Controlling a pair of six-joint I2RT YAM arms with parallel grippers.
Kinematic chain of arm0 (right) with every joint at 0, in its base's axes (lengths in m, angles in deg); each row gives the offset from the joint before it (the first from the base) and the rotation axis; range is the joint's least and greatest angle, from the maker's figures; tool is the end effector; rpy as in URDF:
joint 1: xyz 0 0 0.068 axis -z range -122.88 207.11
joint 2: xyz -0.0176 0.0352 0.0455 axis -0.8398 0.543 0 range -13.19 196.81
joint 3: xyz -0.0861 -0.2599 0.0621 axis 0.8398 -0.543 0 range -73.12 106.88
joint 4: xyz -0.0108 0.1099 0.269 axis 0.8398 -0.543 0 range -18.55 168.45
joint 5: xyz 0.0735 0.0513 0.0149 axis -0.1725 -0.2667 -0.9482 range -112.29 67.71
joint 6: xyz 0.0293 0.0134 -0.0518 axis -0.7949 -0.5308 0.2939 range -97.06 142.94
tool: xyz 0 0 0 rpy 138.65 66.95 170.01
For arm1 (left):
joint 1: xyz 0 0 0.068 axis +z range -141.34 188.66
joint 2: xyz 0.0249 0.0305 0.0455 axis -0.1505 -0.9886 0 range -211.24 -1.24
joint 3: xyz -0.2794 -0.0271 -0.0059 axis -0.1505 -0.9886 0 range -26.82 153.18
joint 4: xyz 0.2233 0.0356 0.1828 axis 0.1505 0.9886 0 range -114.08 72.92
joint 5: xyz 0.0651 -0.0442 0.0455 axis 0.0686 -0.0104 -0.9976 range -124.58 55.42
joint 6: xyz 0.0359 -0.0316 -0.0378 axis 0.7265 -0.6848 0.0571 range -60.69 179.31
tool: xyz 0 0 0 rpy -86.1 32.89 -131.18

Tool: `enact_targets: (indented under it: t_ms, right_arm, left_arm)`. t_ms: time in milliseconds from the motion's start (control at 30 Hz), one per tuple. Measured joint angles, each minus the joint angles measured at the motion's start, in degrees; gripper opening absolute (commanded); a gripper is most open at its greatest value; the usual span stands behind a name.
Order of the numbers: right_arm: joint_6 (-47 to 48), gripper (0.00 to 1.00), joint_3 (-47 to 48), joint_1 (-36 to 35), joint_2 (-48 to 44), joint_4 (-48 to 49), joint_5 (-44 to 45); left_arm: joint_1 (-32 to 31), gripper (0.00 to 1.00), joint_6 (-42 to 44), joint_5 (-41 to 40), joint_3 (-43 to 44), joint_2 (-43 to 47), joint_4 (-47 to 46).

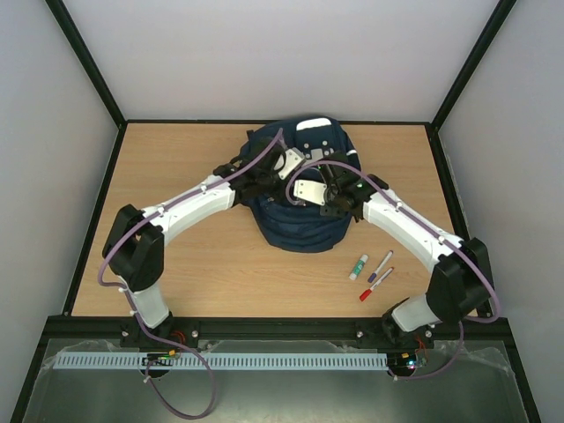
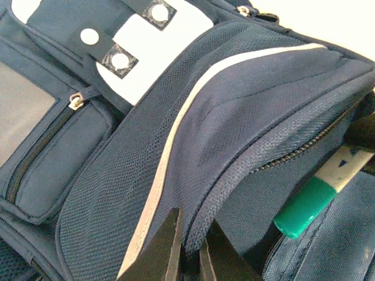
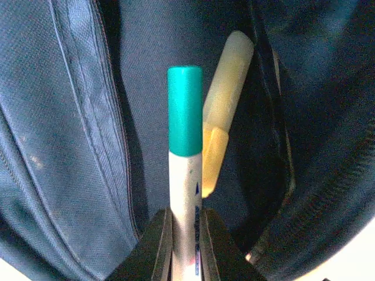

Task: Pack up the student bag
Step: Place the stationery in the student bag.

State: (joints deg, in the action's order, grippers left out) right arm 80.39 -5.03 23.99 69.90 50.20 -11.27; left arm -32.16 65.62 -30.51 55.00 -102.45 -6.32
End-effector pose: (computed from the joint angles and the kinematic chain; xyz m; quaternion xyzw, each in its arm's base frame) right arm 0.3029 0.1871 0.2888 -0.6225 0.6699 -0.1694 0.3675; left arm 0.3373 -0.2956 0.2733 0.3723 0.8140 -0.1623 0.4153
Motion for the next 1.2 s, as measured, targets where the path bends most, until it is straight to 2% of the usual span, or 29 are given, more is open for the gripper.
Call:
enact_targets:
  t_ms: [433, 500, 600, 867, 1033, 1200]
  right_arm:
    - [3.28, 0.03, -1.68, -1.03, 7.02, 9.22, 0.24]
    - [3.80, 0.09, -1.73, -1.03, 7.87, 10.75, 0.74]
    - [4.57, 0.12, -2.40, -1.09, 9.11, 14.67, 2.62]
    - [4.68, 0.29, -3.34, -2.12, 13.11, 27.67, 10.08]
    - [1.62, 0.39, -3.21, -1.75, 12.20, 26.47, 9.60]
    - [-2.80, 0.43, -3.26, -1.33, 5.73, 19.12, 3.06]
  left_arm:
    - [3.67, 0.03, -4.87, 9.09, 0.00, 1.49, -1.18]
    - [4.68, 0.03, -5.86, 10.93, -0.02, 1.49, -1.66]
    - [5.86, 0.03, -7.23, 12.90, -0.04, 1.49, -2.05]
    - [8.26, 0.03, -8.52, 13.70, -0.37, 1.49, -4.04]
    - [8.37, 0.03, -9.22, 13.94, -0.46, 1.73, -4.76]
    - [8.37, 0.03, -9.92, 14.93, -0.68, 1.81, -4.70]
